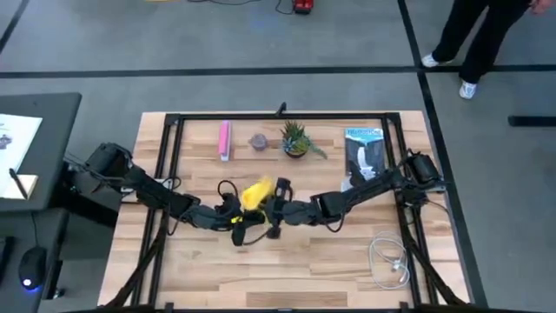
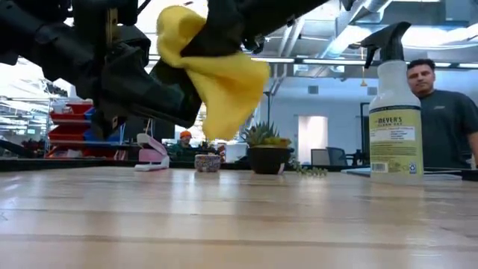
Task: Apply microfiber cloth
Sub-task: Wipe the back of the cellphone with the yellow microfiber cloth
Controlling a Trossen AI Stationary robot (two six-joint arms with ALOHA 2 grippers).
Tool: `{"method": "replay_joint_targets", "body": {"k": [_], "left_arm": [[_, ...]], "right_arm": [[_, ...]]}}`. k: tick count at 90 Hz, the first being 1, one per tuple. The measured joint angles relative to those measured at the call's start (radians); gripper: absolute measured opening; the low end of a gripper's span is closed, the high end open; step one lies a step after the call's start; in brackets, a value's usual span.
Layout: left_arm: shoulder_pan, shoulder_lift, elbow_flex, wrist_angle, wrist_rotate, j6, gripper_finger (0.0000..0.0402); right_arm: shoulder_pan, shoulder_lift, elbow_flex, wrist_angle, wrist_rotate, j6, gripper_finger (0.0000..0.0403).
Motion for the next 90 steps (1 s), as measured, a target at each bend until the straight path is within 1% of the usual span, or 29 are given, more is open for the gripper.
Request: {"method": "replay_joint_targets", "body": {"k": [4, 8, 11, 17, 25, 29, 32, 36, 40, 43, 54, 58, 61, 65, 67, 73, 78, 81, 86, 90], "left_arm": [[0.000, 0.000, 0.000, 0.001, 0.000, 0.000, 0.0011], [-0.002, 0.000, 0.000, 0.001, -0.001, -0.001, 0.0011], [-0.002, 0.000, 0.000, 0.001, -0.003, -0.002, 0.0011], [-0.002, 0.000, 0.000, -0.003, -0.018, -0.006, 0.0011], [-0.001, 0.000, 0.000, -0.003, -0.022, -0.010, 0.0011], [-0.002, 0.000, 0.000, 0.001, -0.013, -0.010, 0.0011], [-0.002, 0.000, 0.000, 0.001, -0.004, -0.010, 0.0011], [-0.003, 0.000, 0.000, 0.001, -0.001, -0.009, 0.0011], [-0.003, 0.000, 0.000, 0.000, -0.001, -0.010, 0.0011], [-0.003, 0.000, 0.000, 0.001, 0.000, -0.010, 0.0011], [-0.003, 0.000, 0.000, 0.037, -0.002, 0.020, 0.0011], [-0.002, 0.000, 0.000, 0.049, -0.001, 0.032, 0.0011], [-0.002, 0.000, 0.000, 0.055, 0.001, 0.041, 0.0011], [-0.002, 0.000, 0.000, 0.060, 0.002, 0.053, 0.0011], [-0.002, 0.000, 0.000, 0.063, 0.002, 0.058, 0.0011], [-0.002, 0.000, 0.000, 0.070, 0.003, 0.069, 0.0011], [0.002, 0.000, 0.000, 0.068, -0.005, 0.068, 0.0011], [0.002, 0.000, 0.000, 0.065, -0.005, 0.068, 0.0011], [0.002, 0.000, 0.000, 0.066, 0.006, 0.069, 0.0011], [0.006, 0.000, 0.000, 0.069, 0.016, 0.079, 0.0011]], "right_arm": [[0.002, 0.001, 0.000, -0.043, -0.058, 0.011, 0.0000], [0.002, 0.005, 0.000, -0.081, -0.053, 0.021, 0.0000], [0.003, 0.007, 0.000, -0.105, -0.008, 0.028, 0.0000], [0.002, 0.001, -0.002, -0.123, 0.123, 0.032, 0.0000], [-0.001, -0.027, -0.001, -0.075, 0.279, 0.014, 0.0000], [-0.001, -0.042, 0.000, -0.048, 0.327, -0.003, 0.0000], [-0.001, -0.051, 0.001, -0.030, 0.338, -0.019, 0.0000], [-0.001, -0.058, 0.001, -0.016, 0.322, -0.038, 0.0000], [-0.001, -0.059, 0.001, -0.015, 0.258, -0.040, 0.0000], [-0.005, -0.059, 0.000, -0.015, 0.193, -0.035, 0.0000], [-0.019, -0.050, 0.000, -0.027, -0.110, -0.015, 0.0000], [-0.025, -0.042, 0.001, -0.042, -0.187, -0.010, 0.0000], [-0.029, -0.038, 0.000, -0.059, -0.216, -0.019, 0.0000], [-0.035, -0.035, -0.003, -0.072, -0.209, -0.043, 0.0000], [-0.039, -0.035, -0.003, -0.069, -0.186, -0.055, 0.0000], [-0.059, -0.044, -0.002, -0.038, -0.072, -0.067, 0.0000], [-0.071, -0.065, -0.002, -0.025, 0.045, -0.067, 0.0000], [-0.077, -0.075, -0.001, -0.005, 0.084, -0.068, 0.0000], [-0.084, -0.090, 0.001, 0.022, 0.093, -0.067, 0.0000], [-0.085, -0.096, 0.002, 0.024, 0.065, -0.065, 0.0000]]}}
